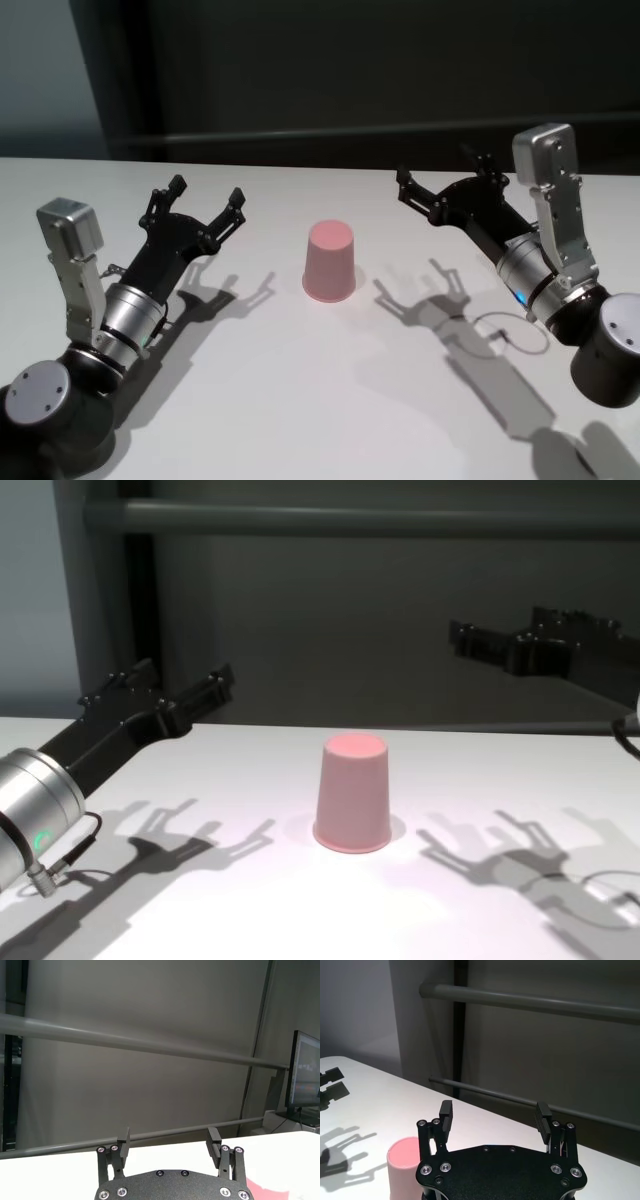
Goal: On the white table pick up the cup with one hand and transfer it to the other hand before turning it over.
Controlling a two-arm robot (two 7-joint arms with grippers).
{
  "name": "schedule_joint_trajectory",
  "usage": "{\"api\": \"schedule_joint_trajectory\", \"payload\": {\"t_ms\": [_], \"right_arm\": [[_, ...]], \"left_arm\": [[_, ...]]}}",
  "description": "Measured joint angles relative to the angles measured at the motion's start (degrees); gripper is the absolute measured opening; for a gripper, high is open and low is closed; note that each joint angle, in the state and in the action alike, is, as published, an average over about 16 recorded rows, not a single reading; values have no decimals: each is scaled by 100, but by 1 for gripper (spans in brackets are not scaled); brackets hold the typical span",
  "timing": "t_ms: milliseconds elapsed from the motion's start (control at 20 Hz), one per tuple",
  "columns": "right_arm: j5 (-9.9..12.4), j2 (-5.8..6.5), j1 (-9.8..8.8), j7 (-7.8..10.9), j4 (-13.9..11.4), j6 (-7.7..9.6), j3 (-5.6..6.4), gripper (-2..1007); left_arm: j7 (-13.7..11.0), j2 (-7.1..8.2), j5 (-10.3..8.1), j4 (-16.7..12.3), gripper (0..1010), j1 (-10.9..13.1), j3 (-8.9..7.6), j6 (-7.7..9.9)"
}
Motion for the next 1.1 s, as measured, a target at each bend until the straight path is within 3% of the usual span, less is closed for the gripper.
{"api": "schedule_joint_trajectory", "payload": {"t_ms": [250, 500, 800, 1100], "right_arm": [[-188, -61, -211, -282, -4, -364, 211, 1000], [-404, -183, -361, -569, 63, -580, 346, 1000], [-632, -369, -464, -832, 212, -657, 418, 1000], [-779, -553, -517, -960, 386, -619, 433, 1000]], "left_arm": [[0, 0, 0, 0, 1002, 0, 0, 0], [0, 0, 0, 0, 1002, 0, 0, 0], [0, 0, 0, 0, 1002, 0, 0, 0], [0, 0, 0, 0, 1001, 0, 0, 0]]}}
